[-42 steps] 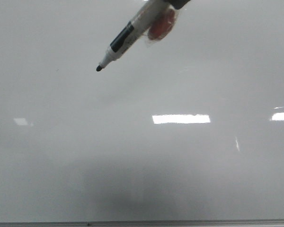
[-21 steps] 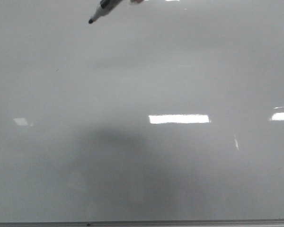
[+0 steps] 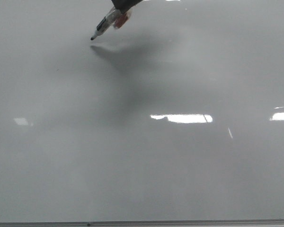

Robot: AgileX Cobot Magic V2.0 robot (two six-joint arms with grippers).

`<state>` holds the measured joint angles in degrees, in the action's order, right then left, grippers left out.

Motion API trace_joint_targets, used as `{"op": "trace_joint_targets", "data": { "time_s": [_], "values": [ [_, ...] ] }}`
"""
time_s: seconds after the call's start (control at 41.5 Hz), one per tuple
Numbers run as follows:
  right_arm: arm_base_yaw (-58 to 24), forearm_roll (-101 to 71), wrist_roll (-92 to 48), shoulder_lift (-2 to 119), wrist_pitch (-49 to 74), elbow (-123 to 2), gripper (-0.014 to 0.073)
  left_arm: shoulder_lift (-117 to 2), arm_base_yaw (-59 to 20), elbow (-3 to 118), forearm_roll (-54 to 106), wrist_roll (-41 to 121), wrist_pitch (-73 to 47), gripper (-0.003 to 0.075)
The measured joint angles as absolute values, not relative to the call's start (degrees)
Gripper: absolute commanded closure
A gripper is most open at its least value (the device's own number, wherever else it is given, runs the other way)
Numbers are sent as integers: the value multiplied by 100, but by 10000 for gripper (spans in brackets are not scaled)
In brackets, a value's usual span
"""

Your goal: Write number 7 on whiteboard

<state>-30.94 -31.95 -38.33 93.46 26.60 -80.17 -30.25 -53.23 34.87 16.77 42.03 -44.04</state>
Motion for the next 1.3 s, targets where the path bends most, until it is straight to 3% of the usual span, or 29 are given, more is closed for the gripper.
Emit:
{"op": "trace_joint_targets", "data": {
  "time_s": [0.554,0.988,1.301],
  "values": [
    [-2935,-3332,-3811,9485,2624,-8063,652,-3025,-5323,3487,1686,4203,-4404,741],
    [-1903,-3425,-3811,8800,3100,-7735,652,-3025,-5323,3487,1686,4203,-4404,741],
    [-2125,-3395,-3811,8989,3356,-7530,652,-3025,-5323,3487,1686,4203,-4404,741]
  ]
}}
